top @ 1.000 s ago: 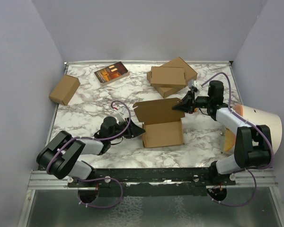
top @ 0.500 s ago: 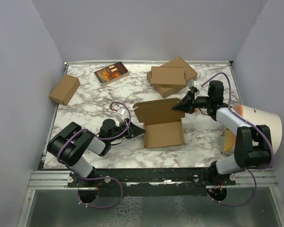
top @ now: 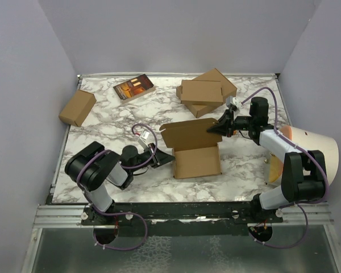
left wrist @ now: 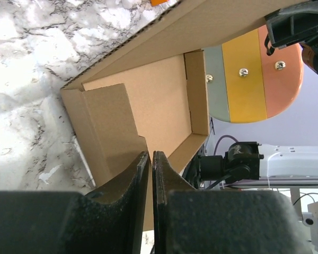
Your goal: Fold the paper box
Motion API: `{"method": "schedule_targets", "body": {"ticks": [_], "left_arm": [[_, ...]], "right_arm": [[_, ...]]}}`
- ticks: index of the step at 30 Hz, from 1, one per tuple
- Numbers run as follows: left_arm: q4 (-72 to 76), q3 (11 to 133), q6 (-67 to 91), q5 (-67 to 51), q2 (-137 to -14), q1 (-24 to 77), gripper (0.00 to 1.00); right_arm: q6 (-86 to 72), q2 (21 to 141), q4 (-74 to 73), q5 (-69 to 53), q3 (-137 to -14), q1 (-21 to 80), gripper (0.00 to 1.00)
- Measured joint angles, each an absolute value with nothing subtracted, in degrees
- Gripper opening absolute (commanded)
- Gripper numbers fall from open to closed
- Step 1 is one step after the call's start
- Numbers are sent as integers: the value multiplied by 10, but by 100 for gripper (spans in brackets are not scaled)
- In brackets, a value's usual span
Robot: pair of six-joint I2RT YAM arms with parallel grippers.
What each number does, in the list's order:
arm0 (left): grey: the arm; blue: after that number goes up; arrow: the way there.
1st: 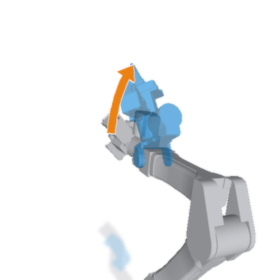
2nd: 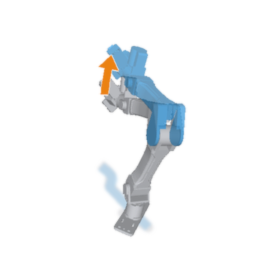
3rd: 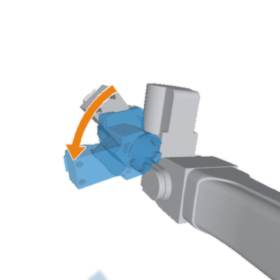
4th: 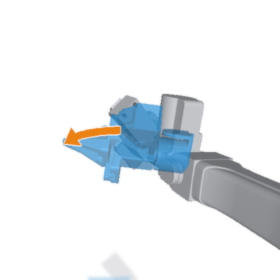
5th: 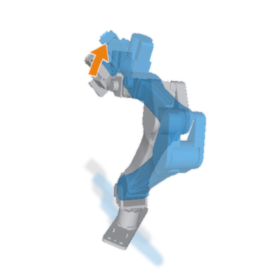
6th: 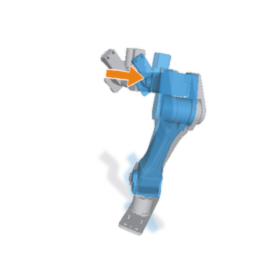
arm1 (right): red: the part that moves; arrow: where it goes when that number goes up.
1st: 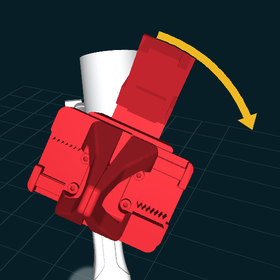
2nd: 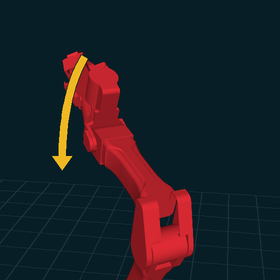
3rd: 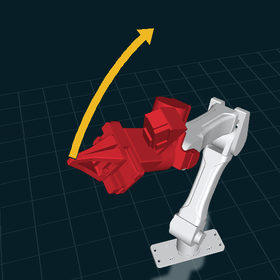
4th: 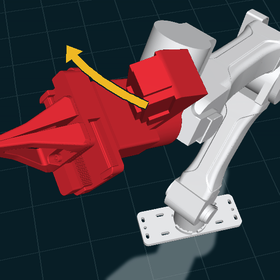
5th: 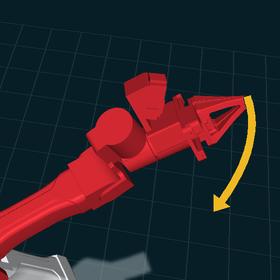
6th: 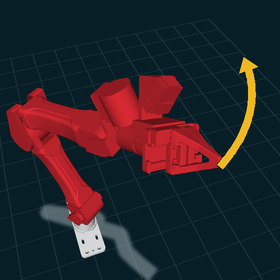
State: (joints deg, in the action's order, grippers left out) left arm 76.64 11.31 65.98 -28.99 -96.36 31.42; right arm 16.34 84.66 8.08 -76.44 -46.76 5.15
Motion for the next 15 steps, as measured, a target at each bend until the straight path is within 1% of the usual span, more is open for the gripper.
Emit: {"method": "schedule_targets", "body": {"ticks": [4, 13, 15], "left_arm": [[790, 110, 671, -290, -992, 311, 0], [839, 100, 695, -291, -1051, 307, 0], [840, 100, 695, -291, -1053, 307, 3]], "right_arm": [[164, 847, 77, -764, -468, 51, 1], [164, 847, 74, -764, -468, 51, 1], [166, 847, 74, -764, -468, 51, 1]]}}
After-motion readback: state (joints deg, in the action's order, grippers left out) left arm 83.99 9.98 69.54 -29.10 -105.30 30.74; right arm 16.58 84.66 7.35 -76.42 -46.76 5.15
